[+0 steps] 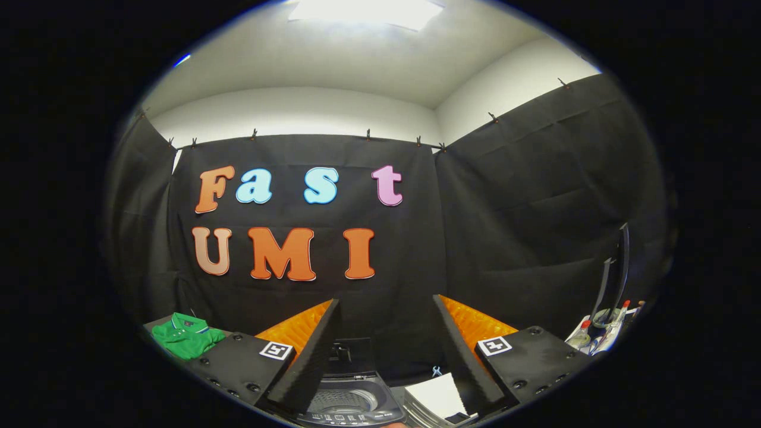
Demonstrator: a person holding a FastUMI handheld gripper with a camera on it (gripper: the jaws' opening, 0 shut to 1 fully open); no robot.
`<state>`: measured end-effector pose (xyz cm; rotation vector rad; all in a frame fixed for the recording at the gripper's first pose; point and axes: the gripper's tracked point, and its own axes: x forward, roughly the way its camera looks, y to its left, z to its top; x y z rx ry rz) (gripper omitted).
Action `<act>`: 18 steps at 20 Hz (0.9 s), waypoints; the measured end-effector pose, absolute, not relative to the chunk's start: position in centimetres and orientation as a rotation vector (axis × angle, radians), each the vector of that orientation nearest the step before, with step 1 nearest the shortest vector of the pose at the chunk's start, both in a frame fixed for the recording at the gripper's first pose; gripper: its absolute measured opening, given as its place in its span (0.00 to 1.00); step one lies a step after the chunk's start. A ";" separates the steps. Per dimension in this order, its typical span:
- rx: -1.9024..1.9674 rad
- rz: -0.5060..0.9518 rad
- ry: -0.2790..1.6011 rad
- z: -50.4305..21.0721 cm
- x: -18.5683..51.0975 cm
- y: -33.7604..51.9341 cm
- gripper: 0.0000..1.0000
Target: Put the clothes into the washing machine and then close the washing machine lid.
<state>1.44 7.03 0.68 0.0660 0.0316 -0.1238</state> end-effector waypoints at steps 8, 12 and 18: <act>0.077 -0.073 0.043 1.4 2.5 12.4 0.97; 0.110 -0.002 0.040 1.7 4.6 18.3 0.97; 0.232 0.221 0.051 1.9 7.6 32.2 0.97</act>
